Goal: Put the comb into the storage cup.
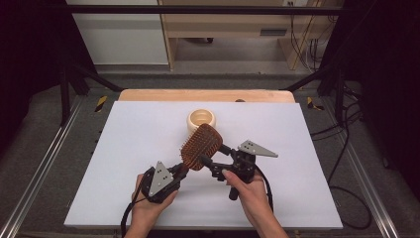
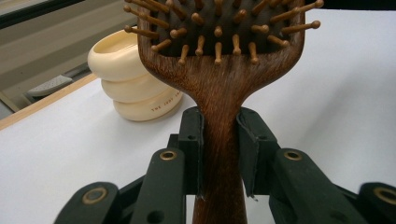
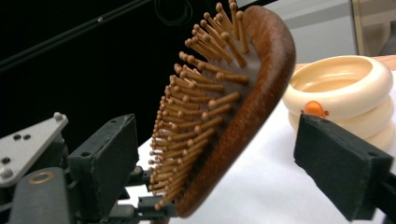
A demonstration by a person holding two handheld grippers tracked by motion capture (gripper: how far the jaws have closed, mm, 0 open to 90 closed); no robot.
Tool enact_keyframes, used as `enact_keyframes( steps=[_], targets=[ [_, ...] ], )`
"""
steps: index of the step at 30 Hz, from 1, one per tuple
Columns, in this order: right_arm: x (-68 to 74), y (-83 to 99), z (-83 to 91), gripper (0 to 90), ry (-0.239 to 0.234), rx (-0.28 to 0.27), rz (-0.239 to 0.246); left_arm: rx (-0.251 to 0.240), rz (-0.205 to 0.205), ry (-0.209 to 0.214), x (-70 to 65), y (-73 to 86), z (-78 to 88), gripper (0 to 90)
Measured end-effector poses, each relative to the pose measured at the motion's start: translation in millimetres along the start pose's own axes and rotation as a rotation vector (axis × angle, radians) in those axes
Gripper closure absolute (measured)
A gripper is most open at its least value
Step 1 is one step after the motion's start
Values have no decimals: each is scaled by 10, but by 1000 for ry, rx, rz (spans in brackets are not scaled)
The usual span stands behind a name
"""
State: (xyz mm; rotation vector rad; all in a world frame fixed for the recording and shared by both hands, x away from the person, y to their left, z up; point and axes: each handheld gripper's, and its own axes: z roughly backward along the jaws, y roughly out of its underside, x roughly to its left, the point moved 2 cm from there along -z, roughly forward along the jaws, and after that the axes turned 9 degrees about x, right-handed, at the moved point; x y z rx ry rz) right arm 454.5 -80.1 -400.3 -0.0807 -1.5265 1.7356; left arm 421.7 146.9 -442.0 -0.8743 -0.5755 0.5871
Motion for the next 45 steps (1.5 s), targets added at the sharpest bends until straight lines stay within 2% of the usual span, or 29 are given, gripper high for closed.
enact_keyframes(
  steps=[13, 19, 28, 31, 34, 38, 40, 45],
  targets=[
    [-21, -90, -55, 255, -10, -12, -52, -11, -30, -9, -37, -16, 1, 725],
    [-18, -141, -64, 271, -22, -23, -71, -11, -33, -7, -54, -17, -7, 726],
    [-9, -196, -98, 353, -48, -38, -106, -20, -31, -9, -63, -20, -1, 726],
    [-10, -192, -107, 381, -45, -41, -104, -22, -28, -10, -58, -18, 1, 726],
    [-6, -195, -123, 434, -57, -51, -131, -30, -14, -8, -40, -9, 5, 726],
    [25, -216, -132, 486, -74, -65, -145, -39, 3, -5, -22, -5, 10, 725],
    [54, -235, -142, 497, -66, -68, -126, -43, 23, 2, -20, -4, 13, 725],
    [132, -330, -169, 512, -57, -59, -112, -69, 78, 17, 8, -19, 31, 723]
  ],
)
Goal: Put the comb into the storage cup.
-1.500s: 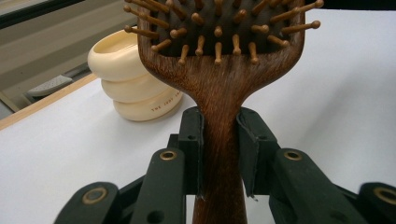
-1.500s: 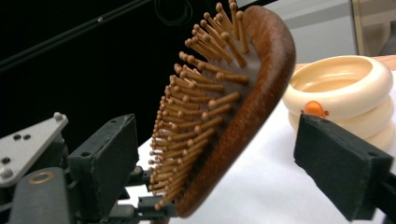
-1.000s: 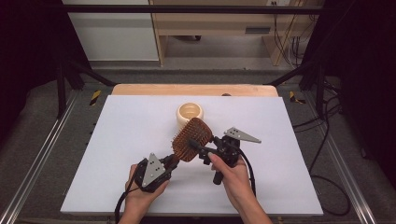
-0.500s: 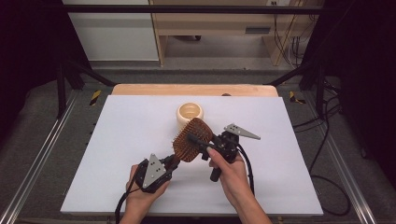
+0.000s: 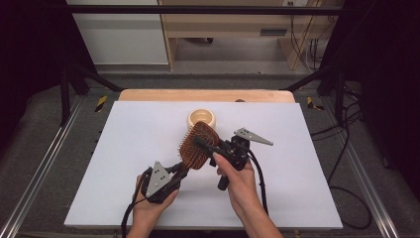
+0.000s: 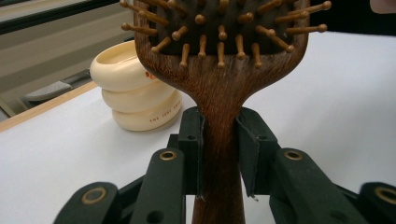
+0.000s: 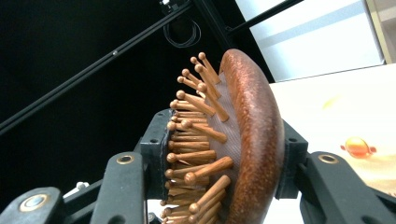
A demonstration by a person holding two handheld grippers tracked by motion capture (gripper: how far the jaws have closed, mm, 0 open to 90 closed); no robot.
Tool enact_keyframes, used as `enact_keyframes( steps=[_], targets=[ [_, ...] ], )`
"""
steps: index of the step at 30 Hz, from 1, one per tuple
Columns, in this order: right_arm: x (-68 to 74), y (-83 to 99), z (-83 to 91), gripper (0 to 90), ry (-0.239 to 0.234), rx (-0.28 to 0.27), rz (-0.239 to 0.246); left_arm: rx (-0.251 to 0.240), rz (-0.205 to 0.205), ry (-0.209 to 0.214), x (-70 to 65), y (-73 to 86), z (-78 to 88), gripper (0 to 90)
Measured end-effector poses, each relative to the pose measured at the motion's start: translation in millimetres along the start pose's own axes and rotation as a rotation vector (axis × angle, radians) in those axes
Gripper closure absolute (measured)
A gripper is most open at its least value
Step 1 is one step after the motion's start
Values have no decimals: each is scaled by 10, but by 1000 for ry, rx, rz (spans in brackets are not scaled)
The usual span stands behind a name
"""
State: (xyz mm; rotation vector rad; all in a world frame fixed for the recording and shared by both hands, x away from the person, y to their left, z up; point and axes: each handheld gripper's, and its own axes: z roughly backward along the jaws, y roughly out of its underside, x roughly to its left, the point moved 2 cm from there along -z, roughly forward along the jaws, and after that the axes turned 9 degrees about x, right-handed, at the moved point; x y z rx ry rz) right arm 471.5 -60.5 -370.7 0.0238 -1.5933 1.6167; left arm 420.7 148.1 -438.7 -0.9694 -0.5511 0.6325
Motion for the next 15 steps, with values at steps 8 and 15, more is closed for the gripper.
enact_keyframes(
  steps=[8, 15],
  targets=[
    [52, -126, -8, 517, 29, 2, 39, -29, 54, 7, 46, 5, 20, 580],
    [-73, -312, 239, 515, 68, -47, 38, -72, 123, -53, 134, 22, 89, 325]
  ],
)
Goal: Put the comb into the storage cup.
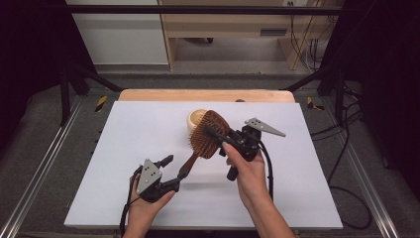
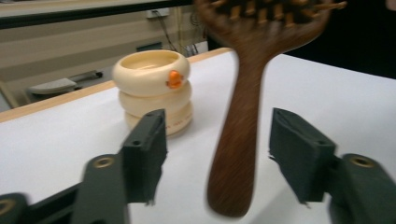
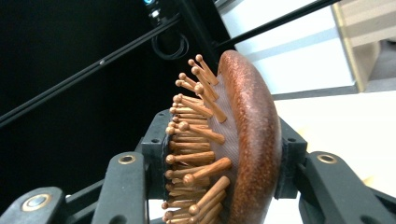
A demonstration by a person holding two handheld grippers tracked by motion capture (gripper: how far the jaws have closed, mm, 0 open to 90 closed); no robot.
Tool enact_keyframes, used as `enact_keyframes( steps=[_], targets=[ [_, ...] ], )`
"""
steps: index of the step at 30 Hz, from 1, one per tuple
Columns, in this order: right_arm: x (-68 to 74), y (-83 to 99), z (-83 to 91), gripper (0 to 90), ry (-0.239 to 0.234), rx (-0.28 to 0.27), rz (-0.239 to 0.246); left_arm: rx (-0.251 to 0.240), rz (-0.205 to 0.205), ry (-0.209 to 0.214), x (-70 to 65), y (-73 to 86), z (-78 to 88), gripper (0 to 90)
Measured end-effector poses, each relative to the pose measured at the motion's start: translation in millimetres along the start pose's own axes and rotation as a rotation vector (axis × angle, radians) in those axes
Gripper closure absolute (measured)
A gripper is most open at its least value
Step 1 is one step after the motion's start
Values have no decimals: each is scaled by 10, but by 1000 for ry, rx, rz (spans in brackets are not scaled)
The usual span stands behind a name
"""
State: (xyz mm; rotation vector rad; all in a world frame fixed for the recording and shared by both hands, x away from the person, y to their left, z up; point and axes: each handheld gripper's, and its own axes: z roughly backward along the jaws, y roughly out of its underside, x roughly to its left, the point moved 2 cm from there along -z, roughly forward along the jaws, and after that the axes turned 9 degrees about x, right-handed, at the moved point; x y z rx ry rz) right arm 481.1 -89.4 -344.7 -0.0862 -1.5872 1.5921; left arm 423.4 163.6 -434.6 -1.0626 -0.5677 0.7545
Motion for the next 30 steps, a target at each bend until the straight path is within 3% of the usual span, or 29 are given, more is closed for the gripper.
enact_keyframes(
  steps=[6, 7, 10, 17, 22, 30],
  targets=[
    [-139, -114, 190, 514, 35, -27, -5, -12, 58, -49, 127, 7, 51, 181],
    [-199, -148, 263, 514, 54, -27, -3, -19, 85, -65, 183, 9, 93, 146],
    [-260, -187, 341, 513, 72, -31, -3, -35, 101, -92, 262, 15, 189, 99],
    [-394, -318, 464, 512, 111, -42, -7, -67, 147, -134, 483, 142, 393, 61],
    [-459, -434, 498, 512, 142, -45, 2, -70, 184, -159, 628, 252, 372, 49],
    [-501, -648, 487, 511, 177, -45, 21, -74, 224, -175, 713, 313, 363, 45]
  ],
)
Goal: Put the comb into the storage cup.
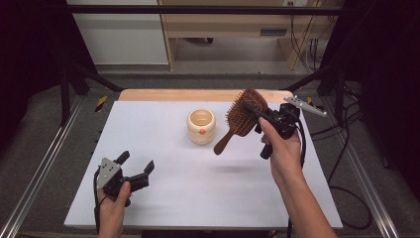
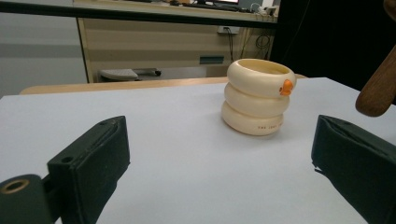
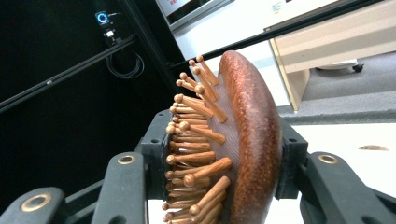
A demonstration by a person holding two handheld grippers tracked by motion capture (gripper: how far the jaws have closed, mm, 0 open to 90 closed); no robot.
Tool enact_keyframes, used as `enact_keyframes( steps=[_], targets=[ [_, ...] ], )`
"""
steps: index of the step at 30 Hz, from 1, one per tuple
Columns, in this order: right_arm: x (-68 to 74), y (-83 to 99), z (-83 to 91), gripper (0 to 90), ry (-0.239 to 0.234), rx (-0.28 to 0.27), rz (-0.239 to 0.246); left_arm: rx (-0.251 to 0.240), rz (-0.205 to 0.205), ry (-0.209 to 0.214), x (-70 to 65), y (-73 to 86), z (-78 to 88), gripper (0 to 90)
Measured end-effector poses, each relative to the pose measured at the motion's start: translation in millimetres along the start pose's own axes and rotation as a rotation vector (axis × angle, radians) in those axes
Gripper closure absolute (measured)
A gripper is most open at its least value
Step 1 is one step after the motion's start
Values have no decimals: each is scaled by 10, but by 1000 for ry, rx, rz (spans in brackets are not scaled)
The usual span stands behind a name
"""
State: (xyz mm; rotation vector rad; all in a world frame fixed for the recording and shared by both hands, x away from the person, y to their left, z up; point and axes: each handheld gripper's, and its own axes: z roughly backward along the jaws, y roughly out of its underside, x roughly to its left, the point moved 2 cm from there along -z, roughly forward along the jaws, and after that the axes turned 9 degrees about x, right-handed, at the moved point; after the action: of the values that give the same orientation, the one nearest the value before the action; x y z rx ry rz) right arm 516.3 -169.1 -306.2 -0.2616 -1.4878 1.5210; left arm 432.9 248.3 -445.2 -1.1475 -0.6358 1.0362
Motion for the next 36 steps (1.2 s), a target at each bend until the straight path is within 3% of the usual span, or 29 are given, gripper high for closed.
enact_keyframes(
  steps=[17, 36],
  targets=[
    [39, -437, -154, 511, 3, -60, -20, 3, 0, -7, 67, 24, -30, 24],
    [114, -565, -494, 509, -20, -98, -41, 23, 0, 7, 72, 50, -97, 24]
  ],
)
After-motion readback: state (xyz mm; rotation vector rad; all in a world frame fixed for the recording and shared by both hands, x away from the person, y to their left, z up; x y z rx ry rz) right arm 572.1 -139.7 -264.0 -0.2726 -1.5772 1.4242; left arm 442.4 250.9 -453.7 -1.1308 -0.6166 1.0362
